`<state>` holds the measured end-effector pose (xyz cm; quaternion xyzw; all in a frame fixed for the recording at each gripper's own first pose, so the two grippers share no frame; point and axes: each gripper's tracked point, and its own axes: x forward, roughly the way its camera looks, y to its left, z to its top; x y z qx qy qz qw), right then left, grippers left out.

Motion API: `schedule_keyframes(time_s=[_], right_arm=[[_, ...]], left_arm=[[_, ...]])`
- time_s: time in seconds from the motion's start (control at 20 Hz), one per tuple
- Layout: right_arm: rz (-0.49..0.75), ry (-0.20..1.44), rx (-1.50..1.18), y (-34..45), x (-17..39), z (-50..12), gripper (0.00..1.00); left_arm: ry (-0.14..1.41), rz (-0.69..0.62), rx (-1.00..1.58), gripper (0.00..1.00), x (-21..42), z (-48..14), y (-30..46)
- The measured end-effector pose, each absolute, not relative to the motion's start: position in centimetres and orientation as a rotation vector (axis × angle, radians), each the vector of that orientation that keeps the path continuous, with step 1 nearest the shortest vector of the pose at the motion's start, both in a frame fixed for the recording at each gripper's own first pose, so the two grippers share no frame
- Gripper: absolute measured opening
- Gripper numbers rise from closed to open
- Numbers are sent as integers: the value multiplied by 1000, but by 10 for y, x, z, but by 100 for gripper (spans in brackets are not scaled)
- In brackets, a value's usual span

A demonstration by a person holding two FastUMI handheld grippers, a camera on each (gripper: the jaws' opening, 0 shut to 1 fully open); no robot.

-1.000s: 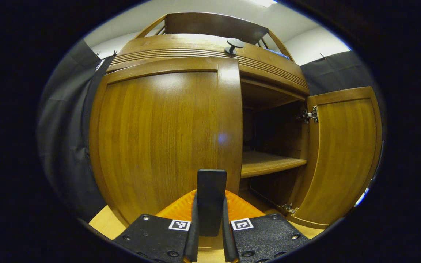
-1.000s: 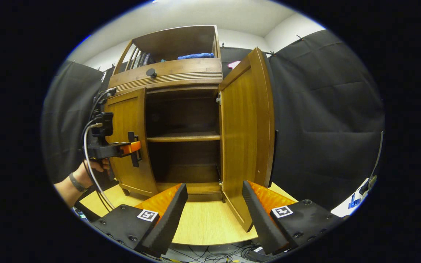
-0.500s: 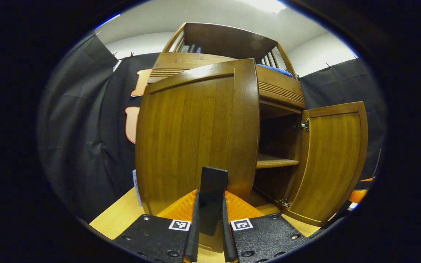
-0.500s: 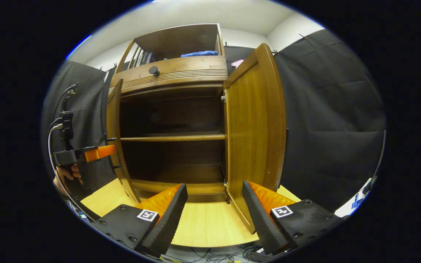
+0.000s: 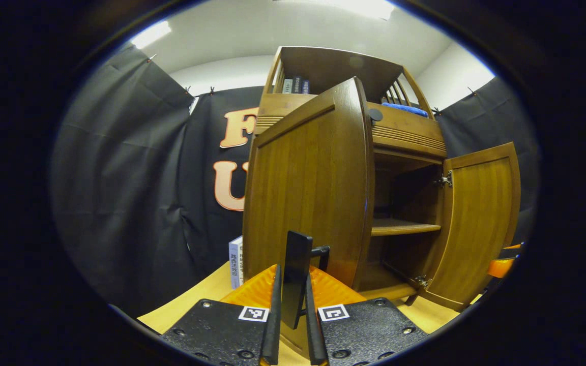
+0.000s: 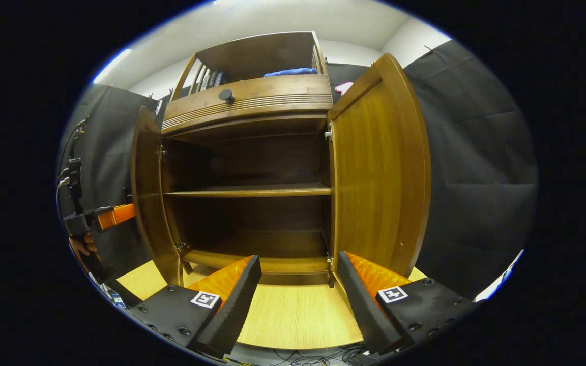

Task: Open the right door of the double-door shoe cabinet with the right hand, and open the left door with the left hand.

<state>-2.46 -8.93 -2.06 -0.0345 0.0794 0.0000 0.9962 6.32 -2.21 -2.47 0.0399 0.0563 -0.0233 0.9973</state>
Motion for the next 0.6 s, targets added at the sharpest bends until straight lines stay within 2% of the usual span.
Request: schedule_keyframes(time_s=[0.2,0.25,0.35,0.4,0.45,0.55,0.6], right_arm=[[23,162,-69,-83,-19,-25,89],[32,166,-70,-81,-18,-25,89],[47,171,-72,-75,-13,-25,89],[56,173,-73,-70,-6,-25,89],[64,175,-73,-67,-2,-25,89],[79,182,-74,-61,2,-26,89],[85,183,-75,-58,3,-26,89]], left_arm=[[107,34,111,22,60,-19,17],[108,56,109,19,60,-18,30],[104,38,94,1,62,-16,45],[105,18,87,2,62,-16,50],[101,-5,89,18,63,-15,54],[98,-45,116,2,62,-17,69],[101,-62,124,10,62,-17,75]])
